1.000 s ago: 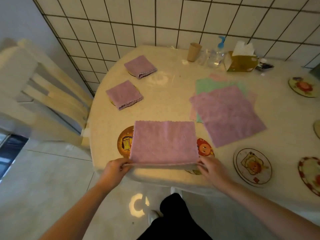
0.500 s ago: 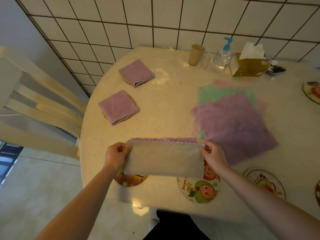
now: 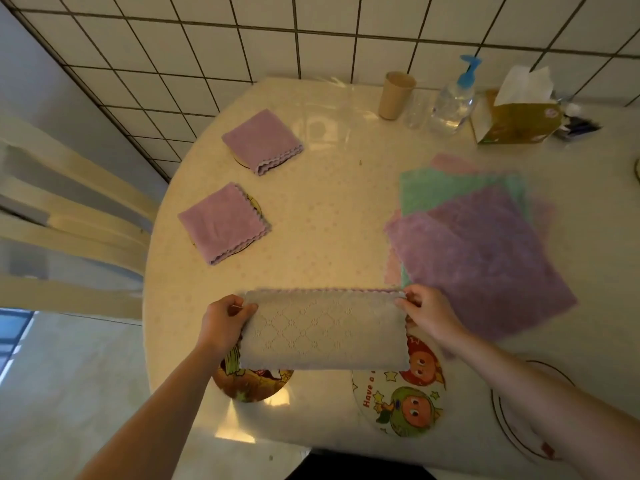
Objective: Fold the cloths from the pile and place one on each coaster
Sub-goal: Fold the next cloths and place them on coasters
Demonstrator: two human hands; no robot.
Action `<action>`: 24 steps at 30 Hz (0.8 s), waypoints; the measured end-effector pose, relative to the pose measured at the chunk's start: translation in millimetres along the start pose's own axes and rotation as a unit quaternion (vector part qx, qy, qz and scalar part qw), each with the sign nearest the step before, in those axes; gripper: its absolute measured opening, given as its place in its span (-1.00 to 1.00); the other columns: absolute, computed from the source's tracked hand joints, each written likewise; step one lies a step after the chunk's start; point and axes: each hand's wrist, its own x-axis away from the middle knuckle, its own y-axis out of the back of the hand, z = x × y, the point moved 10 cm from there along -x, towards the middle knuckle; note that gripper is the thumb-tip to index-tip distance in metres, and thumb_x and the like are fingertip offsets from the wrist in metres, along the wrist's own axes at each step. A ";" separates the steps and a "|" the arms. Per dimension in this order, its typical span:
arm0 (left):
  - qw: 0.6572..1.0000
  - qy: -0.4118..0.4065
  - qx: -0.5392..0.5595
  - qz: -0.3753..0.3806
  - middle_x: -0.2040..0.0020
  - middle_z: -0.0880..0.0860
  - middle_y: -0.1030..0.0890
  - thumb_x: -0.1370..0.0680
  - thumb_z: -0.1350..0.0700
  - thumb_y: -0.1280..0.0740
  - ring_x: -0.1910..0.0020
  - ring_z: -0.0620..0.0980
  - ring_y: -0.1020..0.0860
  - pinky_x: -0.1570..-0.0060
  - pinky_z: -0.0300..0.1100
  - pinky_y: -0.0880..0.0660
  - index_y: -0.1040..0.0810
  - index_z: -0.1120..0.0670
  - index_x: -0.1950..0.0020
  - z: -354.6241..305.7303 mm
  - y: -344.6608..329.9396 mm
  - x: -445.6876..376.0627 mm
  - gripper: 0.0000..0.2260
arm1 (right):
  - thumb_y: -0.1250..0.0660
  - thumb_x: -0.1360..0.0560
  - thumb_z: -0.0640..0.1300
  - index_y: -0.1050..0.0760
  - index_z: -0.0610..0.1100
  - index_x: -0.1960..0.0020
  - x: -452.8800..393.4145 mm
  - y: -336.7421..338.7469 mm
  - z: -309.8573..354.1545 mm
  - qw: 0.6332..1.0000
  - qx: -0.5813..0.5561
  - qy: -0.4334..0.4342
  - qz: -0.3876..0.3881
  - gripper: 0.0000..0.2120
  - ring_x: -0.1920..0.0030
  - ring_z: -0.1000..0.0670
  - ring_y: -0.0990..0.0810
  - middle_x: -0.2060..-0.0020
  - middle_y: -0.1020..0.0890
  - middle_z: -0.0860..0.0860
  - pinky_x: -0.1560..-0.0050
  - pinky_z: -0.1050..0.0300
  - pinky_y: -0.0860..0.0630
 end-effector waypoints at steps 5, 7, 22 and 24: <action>1.000 -0.001 -0.021 -0.006 0.31 0.09 -0.60 -0.51 0.03 -0.41 0.32 0.07 -0.52 0.31 -0.02 -0.51 -0.56 0.12 0.22 -3.5 1.2 0.3 -0.80 | -0.37 -0.50 -0.08 -0.53 -0.16 0.10 -6.3 -2.0 1.6 0.999 0.025 0.000 0.026 -0.86 0.21 0.00 -0.64 0.24 -0.65 -0.01 0.18 0.11 -0.57; 1.000 -0.005 -0.025 -0.013 0.31 0.06 -0.61 -0.49 -0.01 -0.43 0.31 0.06 -0.56 0.32 -0.01 -0.54 -0.57 0.10 0.21 -8.5 2.0 2.6 -0.79 | -0.36 -0.50 -0.08 -0.53 -0.15 0.05 -8.0 -3.0 4.9 0.999 0.025 0.005 0.035 -0.87 0.18 0.02 -0.63 0.20 -0.64 0.01 0.13 0.10 -0.60; 0.996 -0.007 -0.087 -0.029 0.11 0.06 -0.58 -0.51 0.09 -0.39 0.12 0.09 -0.51 0.23 -0.12 -0.40 -0.57 0.13 0.07 -23.3 -8.2 -5.2 -0.88 | -0.25 -0.56 -0.08 -0.45 -0.06 -0.01 -18.0 -24.1 47.6 0.948 0.244 0.188 0.087 -0.93 0.16 0.09 -0.52 -0.07 -0.42 0.10 0.18 0.08 -0.55; 0.997 -0.009 -0.064 -0.033 0.17 0.06 -0.57 -0.53 0.08 -0.37 0.15 0.08 -0.50 0.27 -0.11 -0.38 -0.54 0.15 0.09 -25.0 -8.0 -2.4 -0.86 | -0.26 -0.55 -0.08 -0.43 -0.05 0.04 -18.5 -23.8 47.2 0.946 0.247 0.194 0.084 -0.95 0.21 0.09 -0.50 -0.04 -0.41 0.12 0.21 0.06 -0.54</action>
